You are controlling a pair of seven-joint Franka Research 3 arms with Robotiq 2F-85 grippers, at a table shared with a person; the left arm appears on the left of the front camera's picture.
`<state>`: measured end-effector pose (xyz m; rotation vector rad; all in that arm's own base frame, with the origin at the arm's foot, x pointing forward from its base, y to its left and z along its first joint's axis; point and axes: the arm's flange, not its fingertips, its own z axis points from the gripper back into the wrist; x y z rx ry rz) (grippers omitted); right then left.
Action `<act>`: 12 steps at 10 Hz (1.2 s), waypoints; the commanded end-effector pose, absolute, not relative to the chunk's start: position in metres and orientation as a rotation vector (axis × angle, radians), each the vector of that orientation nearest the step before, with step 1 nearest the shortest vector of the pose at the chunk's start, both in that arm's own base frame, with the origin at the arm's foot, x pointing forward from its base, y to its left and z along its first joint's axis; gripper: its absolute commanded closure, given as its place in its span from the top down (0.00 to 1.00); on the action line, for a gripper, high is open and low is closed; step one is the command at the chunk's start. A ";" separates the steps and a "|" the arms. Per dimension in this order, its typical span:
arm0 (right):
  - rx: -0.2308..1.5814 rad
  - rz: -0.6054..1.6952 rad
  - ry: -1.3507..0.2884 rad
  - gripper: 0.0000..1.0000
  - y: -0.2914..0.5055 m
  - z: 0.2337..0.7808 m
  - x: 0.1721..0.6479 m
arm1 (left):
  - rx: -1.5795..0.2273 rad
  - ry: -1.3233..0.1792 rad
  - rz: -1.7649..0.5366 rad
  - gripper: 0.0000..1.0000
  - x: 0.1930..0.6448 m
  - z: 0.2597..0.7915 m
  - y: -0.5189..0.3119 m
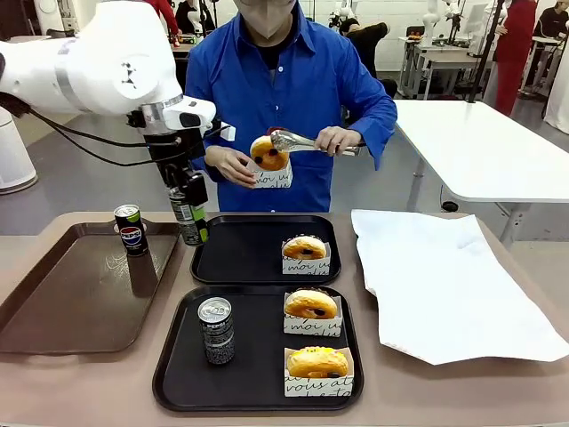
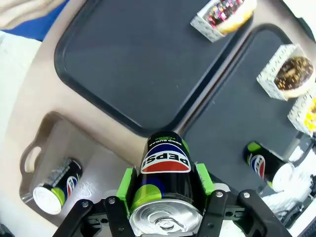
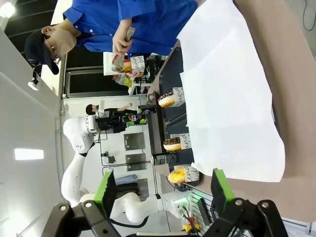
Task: Set up donuts and drinks on trays.
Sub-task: Pick up one Pepsi coke from the Handle tray and place it on the Flat Tray without a Pepsi coke.
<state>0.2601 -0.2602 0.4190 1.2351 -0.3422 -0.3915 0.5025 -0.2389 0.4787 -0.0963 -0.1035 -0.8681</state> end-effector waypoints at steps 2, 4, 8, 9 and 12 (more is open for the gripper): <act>1.250 -0.382 -0.360 1.00 -0.261 0.419 0.261 | -0.099 -0.156 -0.836 0.59 0.525 0.468 -0.251; 1.250 -0.382 -0.360 1.00 -0.261 0.419 0.261 | -0.054 -0.147 -0.814 0.59 0.537 0.447 -0.254; 1.250 -0.382 -0.360 1.00 -0.261 0.419 0.261 | -0.100 -0.022 -0.793 0.59 0.514 0.452 -0.232; 1.250 -0.382 -0.360 1.00 -0.261 0.419 0.261 | -0.122 -0.021 -0.821 0.59 0.483 0.478 -0.202; 1.250 -0.382 -0.360 1.00 -0.261 0.419 0.261 | -0.111 -0.086 -0.842 0.59 0.427 0.496 -0.148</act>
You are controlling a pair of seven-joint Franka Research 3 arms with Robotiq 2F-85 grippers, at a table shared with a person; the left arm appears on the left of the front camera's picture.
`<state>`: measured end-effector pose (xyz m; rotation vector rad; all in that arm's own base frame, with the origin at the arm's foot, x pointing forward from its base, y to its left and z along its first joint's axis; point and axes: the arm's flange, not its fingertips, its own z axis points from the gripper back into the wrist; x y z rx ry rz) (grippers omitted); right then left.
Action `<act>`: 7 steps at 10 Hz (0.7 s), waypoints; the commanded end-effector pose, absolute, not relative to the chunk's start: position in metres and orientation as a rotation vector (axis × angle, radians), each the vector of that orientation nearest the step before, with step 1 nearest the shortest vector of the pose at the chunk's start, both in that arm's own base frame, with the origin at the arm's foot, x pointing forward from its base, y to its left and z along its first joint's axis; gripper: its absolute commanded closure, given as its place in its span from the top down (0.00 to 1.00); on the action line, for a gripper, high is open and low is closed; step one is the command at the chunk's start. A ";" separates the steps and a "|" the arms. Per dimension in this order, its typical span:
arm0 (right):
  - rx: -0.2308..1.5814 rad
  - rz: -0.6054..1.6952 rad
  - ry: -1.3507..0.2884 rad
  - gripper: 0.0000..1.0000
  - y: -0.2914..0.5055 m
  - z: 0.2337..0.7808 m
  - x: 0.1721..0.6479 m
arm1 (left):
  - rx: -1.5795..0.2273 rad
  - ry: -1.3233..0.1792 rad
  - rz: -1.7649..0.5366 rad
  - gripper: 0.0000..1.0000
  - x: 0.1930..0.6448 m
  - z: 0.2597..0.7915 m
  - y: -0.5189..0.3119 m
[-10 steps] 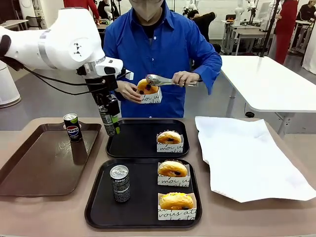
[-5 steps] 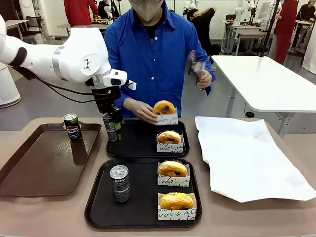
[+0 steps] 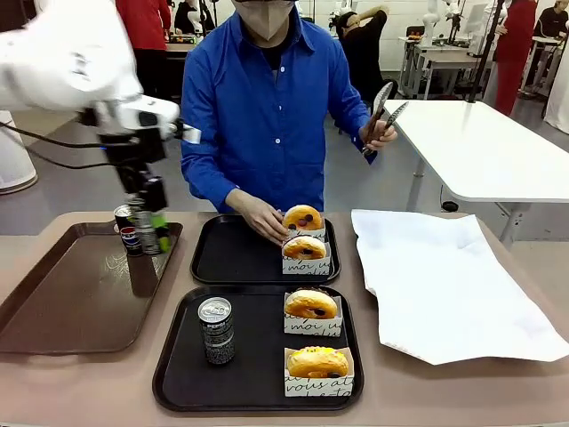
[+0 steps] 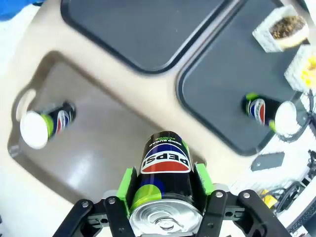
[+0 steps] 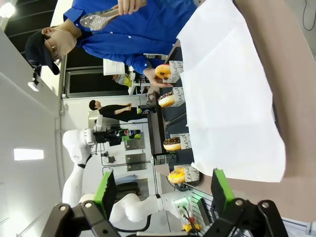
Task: Set up donuts and drinks on trays.
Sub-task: Pick up one Pepsi coke from the Handle tray and place it on the Flat Tray without a Pepsi coke.
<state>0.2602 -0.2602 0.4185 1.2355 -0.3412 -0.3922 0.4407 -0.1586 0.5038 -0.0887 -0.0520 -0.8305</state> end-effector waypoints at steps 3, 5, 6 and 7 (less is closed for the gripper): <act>1.250 -0.382 -0.360 1.00 -0.261 0.419 0.261 | -0.114 -0.085 -0.860 0.59 0.450 0.494 -0.165; 1.250 -0.382 -0.360 1.00 -0.261 0.419 0.261 | -0.082 -0.124 -0.854 0.59 0.469 0.482 -0.198; 1.250 -0.382 -0.360 1.00 -0.261 0.419 0.261 | -0.071 -0.112 -0.837 0.59 0.485 0.474 -0.214; 1.250 -0.382 -0.360 1.00 -0.261 0.419 0.261 | -0.051 -0.090 -0.833 0.59 0.504 0.466 -0.230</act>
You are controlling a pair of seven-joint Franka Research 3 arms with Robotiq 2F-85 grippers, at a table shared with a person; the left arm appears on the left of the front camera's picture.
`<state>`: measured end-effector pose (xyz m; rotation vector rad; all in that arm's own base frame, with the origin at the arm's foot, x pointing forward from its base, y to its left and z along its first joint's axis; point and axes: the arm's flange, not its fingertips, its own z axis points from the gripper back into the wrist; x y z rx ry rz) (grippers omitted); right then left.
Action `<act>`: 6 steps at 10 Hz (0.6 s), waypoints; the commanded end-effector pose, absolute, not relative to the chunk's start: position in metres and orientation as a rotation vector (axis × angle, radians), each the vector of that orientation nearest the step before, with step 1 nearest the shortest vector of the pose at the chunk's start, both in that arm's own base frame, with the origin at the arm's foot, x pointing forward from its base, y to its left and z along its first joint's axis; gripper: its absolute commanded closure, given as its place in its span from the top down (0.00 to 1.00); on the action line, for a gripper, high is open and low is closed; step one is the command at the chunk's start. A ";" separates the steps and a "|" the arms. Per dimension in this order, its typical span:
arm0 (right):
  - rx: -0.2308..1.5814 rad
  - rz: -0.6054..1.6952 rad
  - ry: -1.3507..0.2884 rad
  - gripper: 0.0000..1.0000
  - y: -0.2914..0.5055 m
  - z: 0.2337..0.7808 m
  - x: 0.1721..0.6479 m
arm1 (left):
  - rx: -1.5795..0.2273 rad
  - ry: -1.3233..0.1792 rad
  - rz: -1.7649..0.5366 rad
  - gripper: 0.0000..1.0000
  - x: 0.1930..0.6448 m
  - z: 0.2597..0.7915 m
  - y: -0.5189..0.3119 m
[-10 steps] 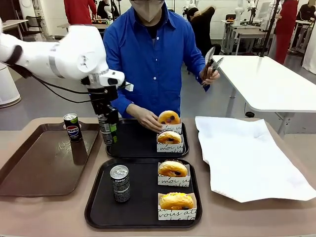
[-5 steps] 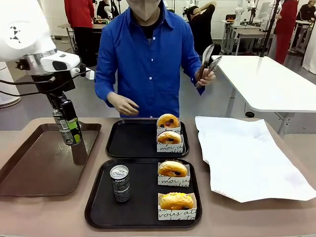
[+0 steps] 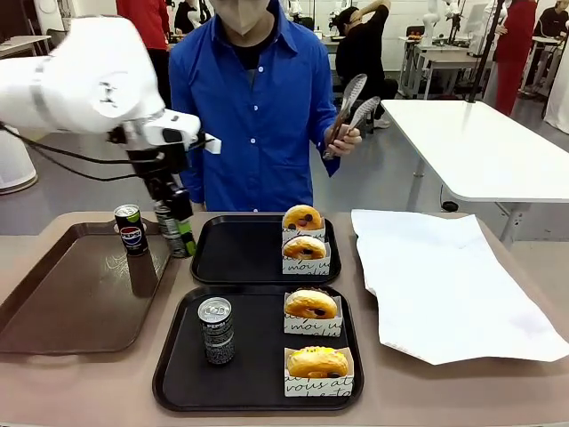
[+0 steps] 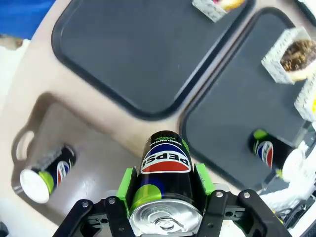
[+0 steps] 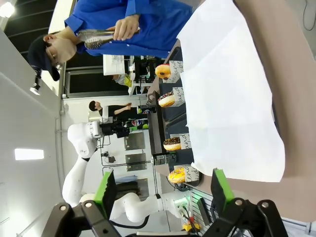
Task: Set up donuts and drinks on trays.
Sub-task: Pick up one Pepsi coke from the Handle tray and place it on the Flat Tray without a Pepsi coke.
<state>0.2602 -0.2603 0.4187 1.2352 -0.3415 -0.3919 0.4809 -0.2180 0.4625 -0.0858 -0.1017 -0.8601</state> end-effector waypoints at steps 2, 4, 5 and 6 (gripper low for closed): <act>1.250 -0.382 -0.360 1.00 -0.261 0.419 0.261 | 0.003 -0.071 -0.815 0.59 0.534 0.450 -0.261; 1.250 -0.382 -0.360 1.00 -0.261 0.419 0.261 | 0.021 -0.109 -0.791 0.59 0.543 0.432 -0.286; 1.250 -0.382 -0.360 1.00 -0.261 0.419 0.261 | 0.019 -0.121 -0.780 0.59 0.548 0.425 -0.298; 1.250 -0.382 -0.360 1.00 -0.261 0.419 0.261 | 0.033 -0.123 -0.781 0.59 0.556 0.419 -0.313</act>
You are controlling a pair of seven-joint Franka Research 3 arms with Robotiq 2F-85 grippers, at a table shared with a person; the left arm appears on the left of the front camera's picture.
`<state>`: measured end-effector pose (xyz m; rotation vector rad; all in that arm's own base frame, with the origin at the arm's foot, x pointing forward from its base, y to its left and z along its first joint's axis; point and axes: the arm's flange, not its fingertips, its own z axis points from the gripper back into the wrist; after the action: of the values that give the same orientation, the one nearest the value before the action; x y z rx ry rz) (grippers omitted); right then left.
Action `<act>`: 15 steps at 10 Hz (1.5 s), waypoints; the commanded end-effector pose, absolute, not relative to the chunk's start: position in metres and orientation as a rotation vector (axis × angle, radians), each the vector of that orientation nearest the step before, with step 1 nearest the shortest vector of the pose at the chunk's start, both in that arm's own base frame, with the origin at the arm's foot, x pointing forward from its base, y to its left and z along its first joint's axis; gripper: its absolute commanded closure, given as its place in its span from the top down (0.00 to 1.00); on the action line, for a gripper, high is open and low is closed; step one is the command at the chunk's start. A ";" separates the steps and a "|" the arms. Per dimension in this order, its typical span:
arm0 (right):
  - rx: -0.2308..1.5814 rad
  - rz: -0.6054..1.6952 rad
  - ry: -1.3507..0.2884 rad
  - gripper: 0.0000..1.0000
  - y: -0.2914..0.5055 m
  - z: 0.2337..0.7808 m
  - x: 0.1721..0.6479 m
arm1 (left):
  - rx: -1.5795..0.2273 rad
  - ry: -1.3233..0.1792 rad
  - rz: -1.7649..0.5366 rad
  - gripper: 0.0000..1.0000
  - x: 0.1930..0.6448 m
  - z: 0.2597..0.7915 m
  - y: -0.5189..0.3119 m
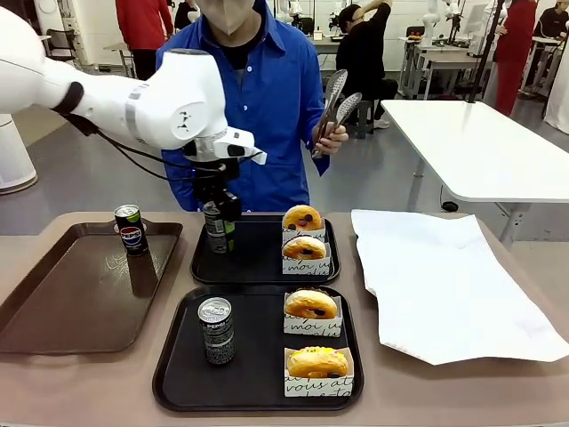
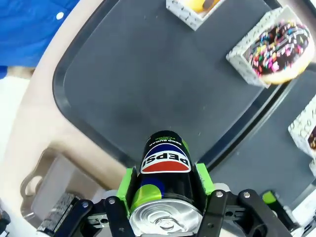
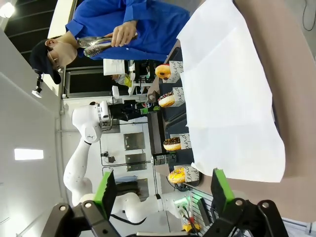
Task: Set up donuts and drinks on trays.
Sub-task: Pick up one Pepsi coke from the Handle tray and place it on the Flat Tray without a Pepsi coke.
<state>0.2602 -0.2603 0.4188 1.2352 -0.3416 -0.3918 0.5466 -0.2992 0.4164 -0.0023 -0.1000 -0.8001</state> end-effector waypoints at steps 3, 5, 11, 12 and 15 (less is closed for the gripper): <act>1.250 -0.382 -0.360 1.00 -0.261 0.419 0.261 | 0.035 -0.118 -0.749 0.59 0.571 0.400 -0.335; 1.250 -0.382 -0.360 1.00 -0.261 0.419 0.261 | 0.038 -0.076 -0.750 0.59 0.573 0.388 -0.340; 1.250 -0.382 -0.360 1.00 -0.261 0.419 0.261 | 0.037 -0.075 -0.794 1.00 0.557 0.397 -0.342; 1.250 -0.382 -0.360 1.00 -0.261 0.419 0.261 | 0.034 -0.079 -0.803 0.80 0.548 0.412 -0.338; 1.250 -0.382 -0.360 1.00 -0.261 0.419 0.261 | 0.031 -0.083 -0.765 1.00 0.520 0.452 -0.305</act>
<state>0.2603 -0.2603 0.4186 1.2353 -0.3412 -0.3921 0.5406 -0.3291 0.4487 0.0337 -0.0955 -0.7765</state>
